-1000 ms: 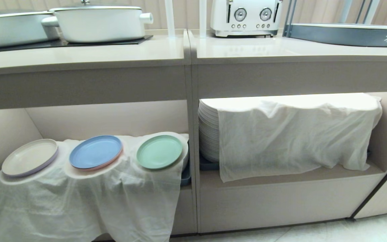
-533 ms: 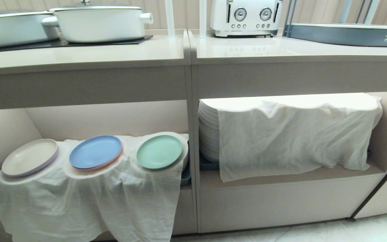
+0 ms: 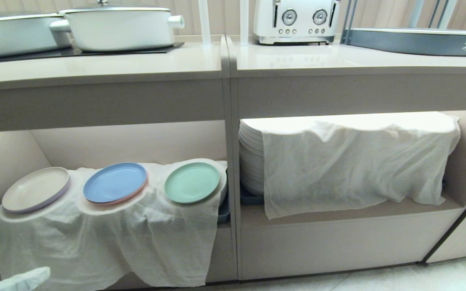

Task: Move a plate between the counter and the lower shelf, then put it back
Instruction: Pick up the plate in the cupboard

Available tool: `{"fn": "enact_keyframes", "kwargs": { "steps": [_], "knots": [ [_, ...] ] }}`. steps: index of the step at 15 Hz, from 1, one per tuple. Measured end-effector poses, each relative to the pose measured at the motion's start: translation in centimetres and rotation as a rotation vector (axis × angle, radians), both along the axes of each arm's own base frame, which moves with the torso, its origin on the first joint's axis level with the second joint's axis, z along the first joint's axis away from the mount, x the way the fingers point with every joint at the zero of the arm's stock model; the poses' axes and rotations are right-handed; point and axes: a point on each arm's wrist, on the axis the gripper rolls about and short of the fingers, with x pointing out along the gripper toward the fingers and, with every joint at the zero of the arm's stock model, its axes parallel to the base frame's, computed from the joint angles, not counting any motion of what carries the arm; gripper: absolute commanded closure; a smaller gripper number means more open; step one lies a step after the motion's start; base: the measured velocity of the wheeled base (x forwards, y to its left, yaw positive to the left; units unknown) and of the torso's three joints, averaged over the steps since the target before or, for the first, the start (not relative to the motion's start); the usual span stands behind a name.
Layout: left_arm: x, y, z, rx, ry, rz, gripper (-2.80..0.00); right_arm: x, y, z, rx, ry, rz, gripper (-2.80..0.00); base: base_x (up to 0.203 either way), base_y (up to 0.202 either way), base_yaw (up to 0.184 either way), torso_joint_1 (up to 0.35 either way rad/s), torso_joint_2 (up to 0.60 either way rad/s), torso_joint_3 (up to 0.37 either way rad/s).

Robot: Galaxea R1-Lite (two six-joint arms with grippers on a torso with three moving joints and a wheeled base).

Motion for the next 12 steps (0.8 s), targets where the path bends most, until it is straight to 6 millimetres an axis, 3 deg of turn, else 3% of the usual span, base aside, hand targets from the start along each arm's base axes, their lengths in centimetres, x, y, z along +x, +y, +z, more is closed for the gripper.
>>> {"fn": "enact_keyframes", "kwargs": {
  "steps": [7, 12],
  "knots": [
    [8.2, -0.8, -4.6, -0.196, 0.146, 0.107, 0.0, 0.0, 0.0, 0.0, 0.0, 0.0, 0.0, 0.0, 0.0, 0.0, 0.0, 0.0, 0.0, 0.0],
    [11.0, -1.0, -6.4, -0.23, 0.191, 0.217, 0.0, 0.0, 0.0, 0.0, 0.0, 0.0, 0.001, 0.0, 0.0, 0.0, 0.0, 0.0, 0.0, 0.0]
  ]
}}
